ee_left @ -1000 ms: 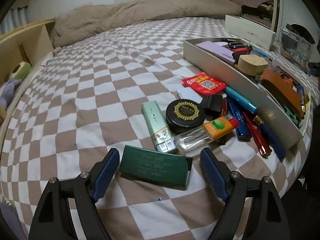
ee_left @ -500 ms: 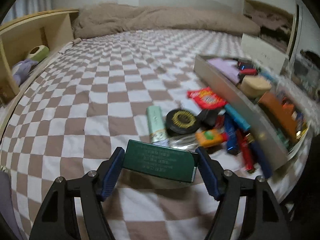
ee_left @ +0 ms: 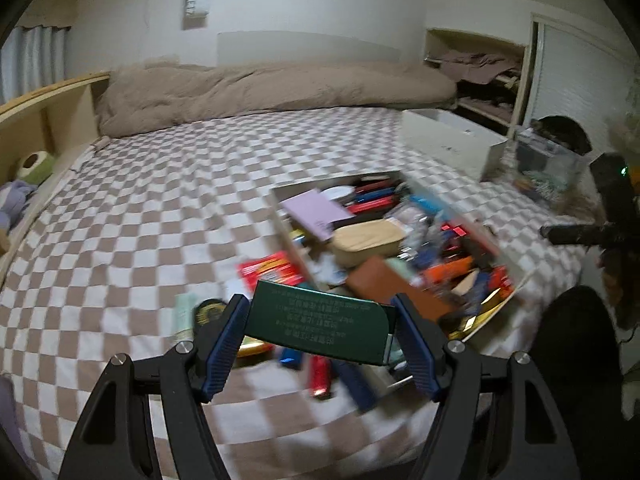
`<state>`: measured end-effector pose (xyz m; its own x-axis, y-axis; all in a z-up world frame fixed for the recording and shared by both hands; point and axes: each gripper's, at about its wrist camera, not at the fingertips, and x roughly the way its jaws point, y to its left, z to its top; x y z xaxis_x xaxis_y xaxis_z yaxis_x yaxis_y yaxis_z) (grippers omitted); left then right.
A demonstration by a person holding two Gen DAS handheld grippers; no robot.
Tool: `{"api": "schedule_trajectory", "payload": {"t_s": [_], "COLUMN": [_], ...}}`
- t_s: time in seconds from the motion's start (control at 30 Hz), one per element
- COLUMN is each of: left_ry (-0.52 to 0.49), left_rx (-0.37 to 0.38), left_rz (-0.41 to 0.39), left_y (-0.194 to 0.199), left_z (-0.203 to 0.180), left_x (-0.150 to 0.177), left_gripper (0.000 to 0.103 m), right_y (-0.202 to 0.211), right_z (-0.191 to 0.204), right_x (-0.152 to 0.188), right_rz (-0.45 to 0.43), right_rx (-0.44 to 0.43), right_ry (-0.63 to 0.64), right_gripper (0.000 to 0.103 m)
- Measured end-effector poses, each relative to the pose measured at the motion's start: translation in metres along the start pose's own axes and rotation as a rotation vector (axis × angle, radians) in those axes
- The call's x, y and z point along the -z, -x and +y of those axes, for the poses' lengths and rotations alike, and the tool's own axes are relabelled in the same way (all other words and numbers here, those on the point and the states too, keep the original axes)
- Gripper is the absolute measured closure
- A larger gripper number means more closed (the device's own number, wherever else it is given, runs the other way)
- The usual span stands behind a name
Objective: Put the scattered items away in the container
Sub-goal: 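Carry the green case and green lighter over the white tray with both tools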
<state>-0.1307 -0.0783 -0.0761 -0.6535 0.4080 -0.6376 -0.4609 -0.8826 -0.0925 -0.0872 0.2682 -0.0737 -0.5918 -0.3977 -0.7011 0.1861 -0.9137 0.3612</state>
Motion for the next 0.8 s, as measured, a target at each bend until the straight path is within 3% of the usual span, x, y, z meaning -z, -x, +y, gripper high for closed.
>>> {"api": "schedule_trajectory", "payload": {"t_s": [0.27,0.8], "left_ry": [0.077,0.164], "left_rx": [0.054,-0.055], "left_rz": [-0.035,-0.157], "left_y": [-0.011,-0.038], "left_z": [-0.033,-0.048], "left_x": [-0.027,-0.078], "left_gripper": [0.031,0.031], "right_y": [0.001,-0.033], "right_z": [0.010,0.027], "right_x": [-0.004,-0.030], "right_rz": [0.000,0.050], "right_rx": [0.008,0.010], "right_ry": [0.089,0.279], "right_gripper": [0.018,0.018]}}
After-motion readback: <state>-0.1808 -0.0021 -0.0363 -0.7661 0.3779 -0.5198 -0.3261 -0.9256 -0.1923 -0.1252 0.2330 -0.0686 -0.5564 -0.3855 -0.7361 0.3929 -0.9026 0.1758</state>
